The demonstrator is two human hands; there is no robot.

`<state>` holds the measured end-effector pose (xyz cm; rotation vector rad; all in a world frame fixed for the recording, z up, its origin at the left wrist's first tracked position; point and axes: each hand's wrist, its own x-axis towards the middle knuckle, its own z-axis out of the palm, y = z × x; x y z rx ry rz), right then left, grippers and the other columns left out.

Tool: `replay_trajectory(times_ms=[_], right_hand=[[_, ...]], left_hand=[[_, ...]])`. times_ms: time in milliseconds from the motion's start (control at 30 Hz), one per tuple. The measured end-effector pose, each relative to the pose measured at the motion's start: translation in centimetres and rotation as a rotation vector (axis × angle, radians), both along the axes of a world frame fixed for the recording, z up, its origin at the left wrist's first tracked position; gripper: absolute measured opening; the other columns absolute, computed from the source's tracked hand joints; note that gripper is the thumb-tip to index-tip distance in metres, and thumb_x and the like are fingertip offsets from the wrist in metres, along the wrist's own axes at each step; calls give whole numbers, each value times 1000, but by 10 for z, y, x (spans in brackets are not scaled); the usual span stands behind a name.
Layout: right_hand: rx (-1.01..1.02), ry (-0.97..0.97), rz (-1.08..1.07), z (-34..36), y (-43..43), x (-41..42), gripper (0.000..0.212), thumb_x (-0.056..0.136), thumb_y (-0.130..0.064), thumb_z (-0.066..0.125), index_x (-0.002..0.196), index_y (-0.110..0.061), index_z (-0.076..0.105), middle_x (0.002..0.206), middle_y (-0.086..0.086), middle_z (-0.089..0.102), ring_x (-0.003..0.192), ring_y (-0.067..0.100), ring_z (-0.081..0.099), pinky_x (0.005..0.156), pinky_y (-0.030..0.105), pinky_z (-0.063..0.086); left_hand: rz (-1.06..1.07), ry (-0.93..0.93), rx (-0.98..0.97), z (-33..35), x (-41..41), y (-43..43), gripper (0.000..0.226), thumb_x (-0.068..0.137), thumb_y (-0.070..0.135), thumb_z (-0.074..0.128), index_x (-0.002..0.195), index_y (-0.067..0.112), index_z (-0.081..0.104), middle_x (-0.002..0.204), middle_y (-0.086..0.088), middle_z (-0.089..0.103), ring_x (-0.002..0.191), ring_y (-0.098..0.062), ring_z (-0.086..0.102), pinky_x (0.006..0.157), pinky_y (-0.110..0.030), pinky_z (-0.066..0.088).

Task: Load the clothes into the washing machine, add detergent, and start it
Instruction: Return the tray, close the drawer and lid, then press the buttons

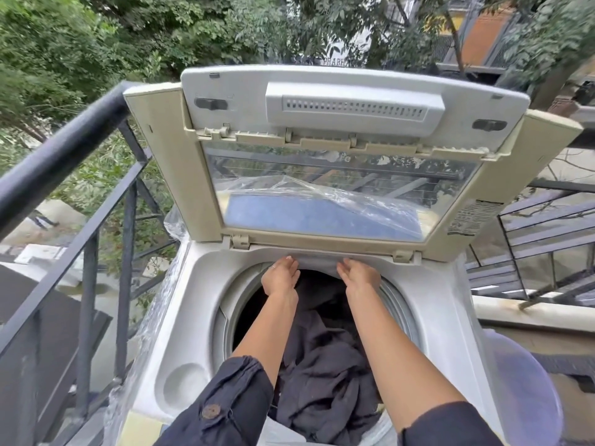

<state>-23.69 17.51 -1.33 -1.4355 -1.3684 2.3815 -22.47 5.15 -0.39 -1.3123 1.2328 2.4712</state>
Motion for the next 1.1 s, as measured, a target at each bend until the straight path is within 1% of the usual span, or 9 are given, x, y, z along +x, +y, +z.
replay_trajectory(times_ms=[333, 433, 533, 700, 833, 933, 967, 1033, 1100], right_hand=[[-16, -40, 91, 11, 0, 0, 31, 85, 6, 58, 115, 12, 56, 84, 15, 59, 70, 21, 59, 82, 32, 51], [6, -32, 109, 16, -1, 4, 27, 87, 5, 55, 113, 11, 57, 71, 10, 54, 65, 17, 56, 83, 31, 52], [14, 5, 117, 27, 0, 8, 21, 88, 3, 52, 109, 5, 57, 70, 9, 53, 64, 16, 55, 79, 30, 54], [4, 102, 85, 60, -1, 14, 5, 90, -1, 48, 90, -1, 53, 70, 7, 53, 64, 15, 57, 60, 21, 52], [30, 215, 26, 112, -4, 19, 18, 90, -6, 49, 72, -7, 46, 62, 8, 47, 54, 17, 48, 53, 25, 43], [81, 245, -30, 158, -2, 23, 19, 86, -18, 59, 78, -4, 49, 67, 10, 48, 53, 20, 44, 52, 30, 39], [75, 270, -50, 173, 0, 24, 23, 85, -25, 61, 87, -4, 52, 79, 11, 53, 62, 20, 50, 56, 30, 42], [56, 314, -67, 200, 2, 23, 48, 82, -37, 65, 116, -6, 52, 115, 12, 53, 99, 25, 56, 81, 36, 50], [33, 356, -62, 225, 4, 24, 71, 78, -45, 67, 134, -10, 41, 137, 8, 43, 125, 26, 44, 101, 44, 43]], left_hand=[[-56, -15, 11, 11, -3, 0, 32, 95, 5, 50, 125, -8, 53, 124, -17, 61, 113, -27, 60, 96, -31, 46], [-24, -8, -33, 20, -1, -2, 14, 92, 6, 48, 99, 9, 59, 75, -3, 54, 61, -14, 48, 64, -22, 42], [39, -19, -52, 33, -1, -5, 12, 91, 7, 46, 83, 15, 51, 66, 1, 42, 51, -12, 36, 44, -18, 33], [67, 118, 7, 69, 4, -3, 14, 97, 7, 40, 107, 12, 49, 75, 1, 50, 63, -10, 48, 53, -18, 40], [50, 192, 28, 115, 4, -4, 16, 98, 10, 35, 107, 10, 48, 96, -4, 53, 88, -17, 54, 64, -23, 42], [69, 231, 22, 159, 5, -3, 12, 97, 19, 43, 106, 14, 48, 88, -5, 50, 61, -13, 41, 56, -26, 35], [67, 238, 24, 173, 1, -2, 26, 96, 26, 46, 119, 15, 48, 101, -6, 53, 65, -13, 46, 63, -30, 40], [60, 263, 66, 199, -4, 1, 58, 92, 40, 51, 141, 12, 36, 137, -8, 45, 109, -24, 55, 93, -40, 43], [65, 290, 90, 220, -11, 4, 73, 88, 49, 53, 146, 12, 30, 150, -8, 33, 134, -29, 38, 109, -43, 32]])
